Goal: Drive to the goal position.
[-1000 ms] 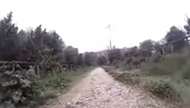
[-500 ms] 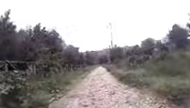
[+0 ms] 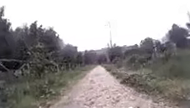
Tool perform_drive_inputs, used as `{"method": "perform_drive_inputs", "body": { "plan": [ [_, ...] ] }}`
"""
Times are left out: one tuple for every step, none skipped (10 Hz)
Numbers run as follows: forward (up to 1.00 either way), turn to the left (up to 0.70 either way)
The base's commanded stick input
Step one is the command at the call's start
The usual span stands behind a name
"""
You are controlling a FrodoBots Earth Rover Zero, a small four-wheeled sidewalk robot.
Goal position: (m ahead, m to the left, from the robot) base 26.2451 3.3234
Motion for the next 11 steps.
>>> {"method": "perform_drive_inputs", "body": {
  "plan": [
    [0.70, 0.00],
    [0.70, 0.00],
    [0.70, 0.00],
    [0.70, 0.00],
    [0.70, 0.00],
    [0.70, 0.00],
    [0.70, 0.00],
    [0.70, 0.00],
    [0.70, -0.12],
    [0.70, -0.29],
    [0.70, -0.23]
  ]
}}
